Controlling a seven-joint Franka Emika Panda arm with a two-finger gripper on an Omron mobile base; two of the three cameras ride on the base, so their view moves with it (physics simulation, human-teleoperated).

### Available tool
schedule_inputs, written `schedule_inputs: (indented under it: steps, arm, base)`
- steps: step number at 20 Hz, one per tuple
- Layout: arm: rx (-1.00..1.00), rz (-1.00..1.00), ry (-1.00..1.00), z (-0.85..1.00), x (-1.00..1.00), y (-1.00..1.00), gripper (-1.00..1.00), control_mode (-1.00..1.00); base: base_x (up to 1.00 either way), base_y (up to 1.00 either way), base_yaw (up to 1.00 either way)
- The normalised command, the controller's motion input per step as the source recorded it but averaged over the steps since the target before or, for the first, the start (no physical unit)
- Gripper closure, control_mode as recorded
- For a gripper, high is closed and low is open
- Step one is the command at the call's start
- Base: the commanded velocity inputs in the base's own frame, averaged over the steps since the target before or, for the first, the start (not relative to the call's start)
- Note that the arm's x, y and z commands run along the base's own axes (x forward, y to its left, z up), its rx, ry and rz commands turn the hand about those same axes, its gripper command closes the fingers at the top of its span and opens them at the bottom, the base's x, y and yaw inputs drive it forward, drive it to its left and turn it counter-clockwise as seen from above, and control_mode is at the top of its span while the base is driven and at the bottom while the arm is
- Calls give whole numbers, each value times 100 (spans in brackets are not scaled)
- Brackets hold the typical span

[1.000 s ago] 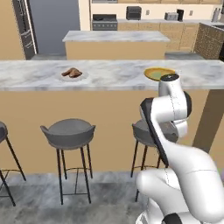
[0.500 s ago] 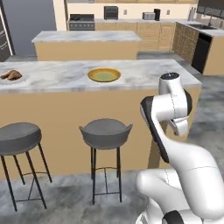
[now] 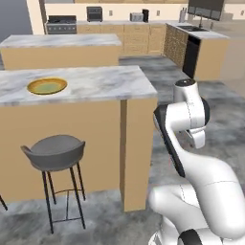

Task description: Take the chicken drumsticks from the pan and place one on each plate on the dining counter.

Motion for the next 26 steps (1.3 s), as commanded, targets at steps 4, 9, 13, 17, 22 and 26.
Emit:
schedule_inputs:
  steps: [4, 9, 13, 17, 22, 26]
  arm:
    - [0, 0, 0, 0, 0, 0, -100, 100]
    - [0, 0, 0, 0, 0, 0, -100, 100]
    - [0, 0, 0, 0, 0, 0, -100, 100]
    - [0, 0, 0, 0, 0, 0, -100, 100]
    - [0, 0, 0, 0, 0, 0, -100, 100]
    - [0, 0, 0, 0, 0, 0, -100, 100]
  base:
    - [0, -100, -17]
    - [25, -100, -15]
    - [81, -100, -5]
    - [100, -100, 2]
    - [100, -91, 11]
    - [100, -80, 13]
